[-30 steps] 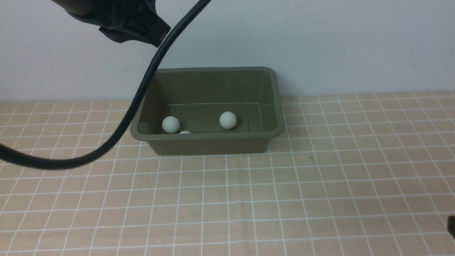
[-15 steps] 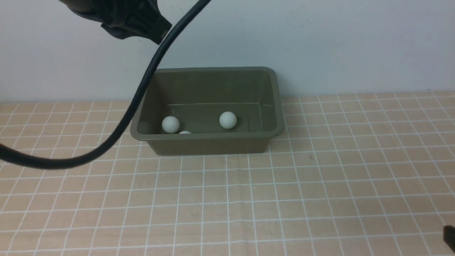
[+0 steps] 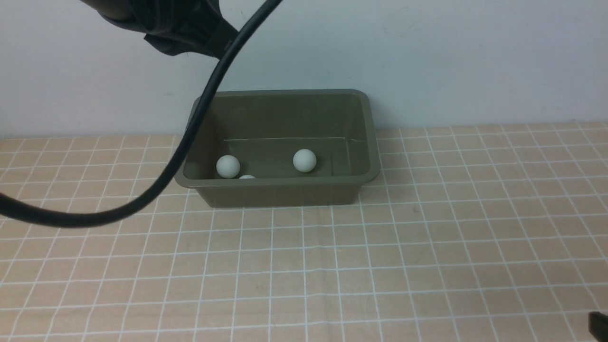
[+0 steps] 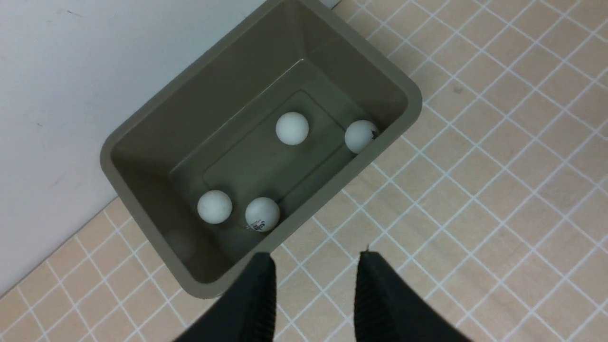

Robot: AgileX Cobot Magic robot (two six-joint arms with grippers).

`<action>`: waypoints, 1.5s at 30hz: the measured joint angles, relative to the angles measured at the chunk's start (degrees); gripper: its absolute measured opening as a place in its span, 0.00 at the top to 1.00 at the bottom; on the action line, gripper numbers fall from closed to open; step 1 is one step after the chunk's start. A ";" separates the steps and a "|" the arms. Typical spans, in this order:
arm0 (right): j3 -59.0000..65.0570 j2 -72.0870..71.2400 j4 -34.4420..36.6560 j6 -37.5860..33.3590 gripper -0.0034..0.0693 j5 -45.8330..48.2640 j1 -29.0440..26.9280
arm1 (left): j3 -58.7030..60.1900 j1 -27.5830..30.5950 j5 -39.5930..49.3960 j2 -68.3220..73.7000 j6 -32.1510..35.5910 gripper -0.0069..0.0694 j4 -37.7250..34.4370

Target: Put the table tennis balls into the box on the light coffee tablecloth.

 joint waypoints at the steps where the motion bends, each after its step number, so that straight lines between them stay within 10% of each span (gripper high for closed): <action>1: 0.00 0.00 0.00 0.00 0.22 0.00 0.00 | 0.00 0.00 0.33 0.00 -0.06 0.67 -0.67; 24: 0.00 -0.07 0.00 0.05 0.22 0.02 0.00 | 0.06 0.50 1.31 -5.53 -0.41 0.67 -2.63; 31: 0.00 -0.07 0.00 0.05 0.22 0.02 0.00 | 2.73 16.54 1.14 -18.21 -0.15 0.67 -6.22; 38: 0.00 -0.07 0.00 0.05 0.22 0.02 0.00 | 29.63 34.07 -16.43 -34.75 3.70 0.67 -9.36; 45: 0.00 -0.07 0.00 0.05 0.22 0.02 0.00 | 64.83 36.54 -38.44 -51.83 3.63 0.67 -10.89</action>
